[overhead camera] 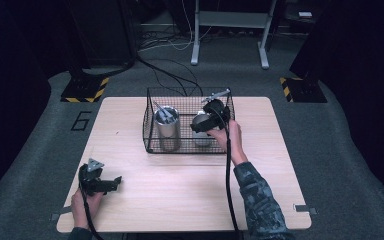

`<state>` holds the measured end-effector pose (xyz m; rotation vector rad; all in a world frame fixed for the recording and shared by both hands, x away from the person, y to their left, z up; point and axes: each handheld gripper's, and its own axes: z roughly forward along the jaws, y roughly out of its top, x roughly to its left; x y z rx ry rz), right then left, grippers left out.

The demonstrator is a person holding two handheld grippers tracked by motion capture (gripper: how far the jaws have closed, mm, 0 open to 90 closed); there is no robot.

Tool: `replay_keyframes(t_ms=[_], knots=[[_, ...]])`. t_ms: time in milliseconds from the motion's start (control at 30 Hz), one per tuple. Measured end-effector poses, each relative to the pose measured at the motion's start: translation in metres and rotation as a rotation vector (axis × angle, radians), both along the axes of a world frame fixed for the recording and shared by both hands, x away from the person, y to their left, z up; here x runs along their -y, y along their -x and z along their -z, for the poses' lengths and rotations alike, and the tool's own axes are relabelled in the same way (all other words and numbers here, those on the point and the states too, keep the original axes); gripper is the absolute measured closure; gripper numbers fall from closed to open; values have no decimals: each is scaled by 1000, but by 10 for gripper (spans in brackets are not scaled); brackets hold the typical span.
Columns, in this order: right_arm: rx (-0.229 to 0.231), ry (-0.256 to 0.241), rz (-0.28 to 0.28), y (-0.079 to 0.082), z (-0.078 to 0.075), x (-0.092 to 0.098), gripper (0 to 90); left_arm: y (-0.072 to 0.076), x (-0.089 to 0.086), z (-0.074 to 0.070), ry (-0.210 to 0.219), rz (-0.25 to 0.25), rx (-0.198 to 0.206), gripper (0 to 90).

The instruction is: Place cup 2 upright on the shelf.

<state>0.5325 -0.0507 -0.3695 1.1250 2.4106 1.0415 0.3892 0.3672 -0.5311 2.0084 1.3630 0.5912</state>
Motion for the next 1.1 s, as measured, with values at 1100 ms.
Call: replay_keyframes(t_ms=[1100], knots=[[64, -2, 49, 111, 53, 95, 0, 0, 1, 1, 13, -10, 4, 7]])
